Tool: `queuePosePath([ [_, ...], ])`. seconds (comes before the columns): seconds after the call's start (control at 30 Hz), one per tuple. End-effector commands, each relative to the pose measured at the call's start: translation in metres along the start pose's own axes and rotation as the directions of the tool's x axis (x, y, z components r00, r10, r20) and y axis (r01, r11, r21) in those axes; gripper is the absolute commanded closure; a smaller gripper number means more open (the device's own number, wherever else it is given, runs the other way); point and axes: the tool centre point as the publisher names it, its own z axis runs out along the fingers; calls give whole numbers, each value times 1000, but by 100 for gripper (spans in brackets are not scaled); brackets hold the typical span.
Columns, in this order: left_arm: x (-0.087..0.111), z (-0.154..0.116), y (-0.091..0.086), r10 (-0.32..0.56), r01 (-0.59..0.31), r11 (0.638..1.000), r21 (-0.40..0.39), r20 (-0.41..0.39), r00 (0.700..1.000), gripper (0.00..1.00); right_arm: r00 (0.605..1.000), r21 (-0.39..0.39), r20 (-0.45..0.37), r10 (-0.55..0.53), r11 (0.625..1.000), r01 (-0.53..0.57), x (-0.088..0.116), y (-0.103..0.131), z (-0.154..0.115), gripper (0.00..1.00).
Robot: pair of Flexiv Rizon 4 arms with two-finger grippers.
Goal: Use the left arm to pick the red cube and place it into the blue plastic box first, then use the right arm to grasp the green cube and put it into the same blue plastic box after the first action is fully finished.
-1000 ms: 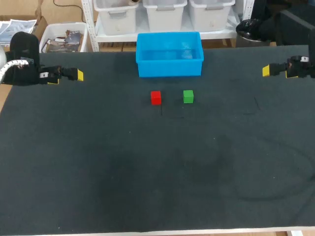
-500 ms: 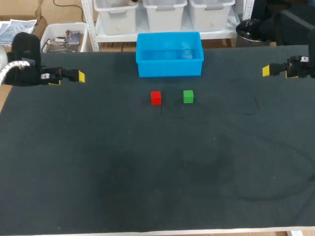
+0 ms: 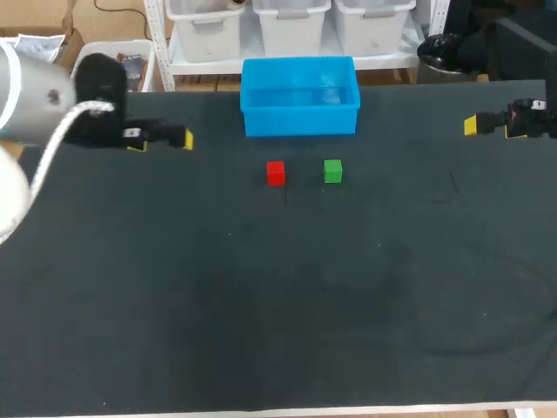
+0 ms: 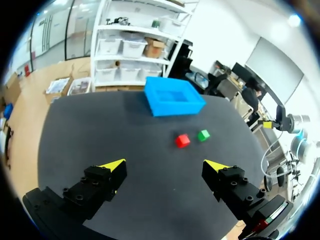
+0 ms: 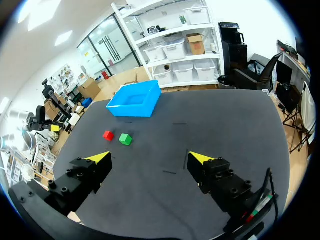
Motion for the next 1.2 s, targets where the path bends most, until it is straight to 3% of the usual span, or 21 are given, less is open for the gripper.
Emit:
queuePosePath([
  [0.03,-13,18,-16,-9,-4,983,-185,-67,998,0,1000,2,0,0,1000,0,0,0,0,0],
  [0.63,-37,41,-57,-33,-7,955,-295,-133,991,0,1000,2,0,0,1000,0,0,0,0,0],
  [0.83,-40,54,-72,-10,-58,941,-335,-197,980,0,1000,2,0,0,1000,0,0,0,0,0],
  [1.2,-37,82,-79,-154,15,911,-412,-305,940,0,1000,2,0,0,1000,0,0,0,0,0],
])
